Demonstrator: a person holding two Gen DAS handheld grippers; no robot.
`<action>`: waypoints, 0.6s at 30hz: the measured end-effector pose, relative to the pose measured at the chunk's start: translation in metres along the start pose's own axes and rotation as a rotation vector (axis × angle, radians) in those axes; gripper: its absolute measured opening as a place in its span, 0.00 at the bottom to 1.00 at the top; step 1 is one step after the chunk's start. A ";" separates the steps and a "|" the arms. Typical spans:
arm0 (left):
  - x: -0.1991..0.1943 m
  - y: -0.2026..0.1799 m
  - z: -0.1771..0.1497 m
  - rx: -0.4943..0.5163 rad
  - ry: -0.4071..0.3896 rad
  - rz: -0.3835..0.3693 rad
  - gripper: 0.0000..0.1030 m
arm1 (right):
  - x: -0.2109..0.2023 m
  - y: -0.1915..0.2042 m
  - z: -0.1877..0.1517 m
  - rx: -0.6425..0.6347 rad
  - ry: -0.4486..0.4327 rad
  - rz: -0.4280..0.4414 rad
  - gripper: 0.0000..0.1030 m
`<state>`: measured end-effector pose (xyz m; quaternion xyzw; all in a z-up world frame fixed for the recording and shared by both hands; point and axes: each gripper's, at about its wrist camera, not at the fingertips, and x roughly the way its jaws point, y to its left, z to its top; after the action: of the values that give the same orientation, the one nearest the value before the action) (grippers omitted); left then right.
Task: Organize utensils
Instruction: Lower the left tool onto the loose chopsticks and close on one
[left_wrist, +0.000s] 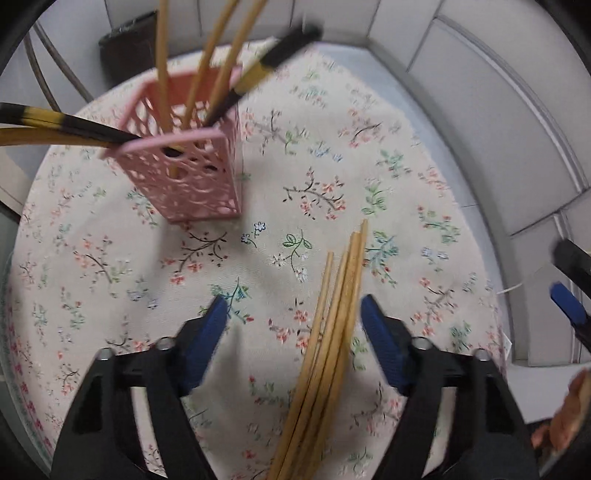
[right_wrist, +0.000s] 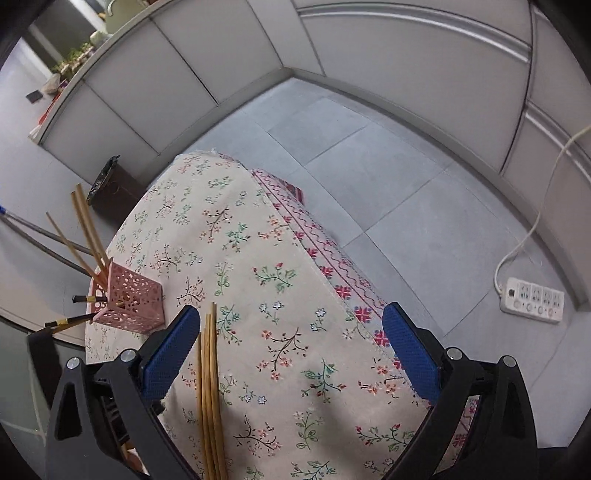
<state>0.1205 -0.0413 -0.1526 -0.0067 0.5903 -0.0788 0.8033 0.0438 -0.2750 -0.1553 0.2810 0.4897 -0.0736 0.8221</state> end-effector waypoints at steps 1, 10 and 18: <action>0.006 0.001 0.002 -0.010 0.016 0.000 0.59 | 0.002 -0.004 0.001 0.020 0.016 0.011 0.94; 0.034 -0.006 0.006 -0.008 0.059 0.026 0.48 | 0.010 -0.011 0.001 0.079 0.086 0.067 0.94; 0.050 -0.012 0.010 0.026 0.055 0.055 0.31 | 0.020 -0.011 0.001 0.083 0.102 0.041 0.94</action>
<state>0.1429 -0.0606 -0.1961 0.0219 0.6110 -0.0646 0.7887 0.0505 -0.2816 -0.1758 0.3282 0.5216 -0.0623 0.7851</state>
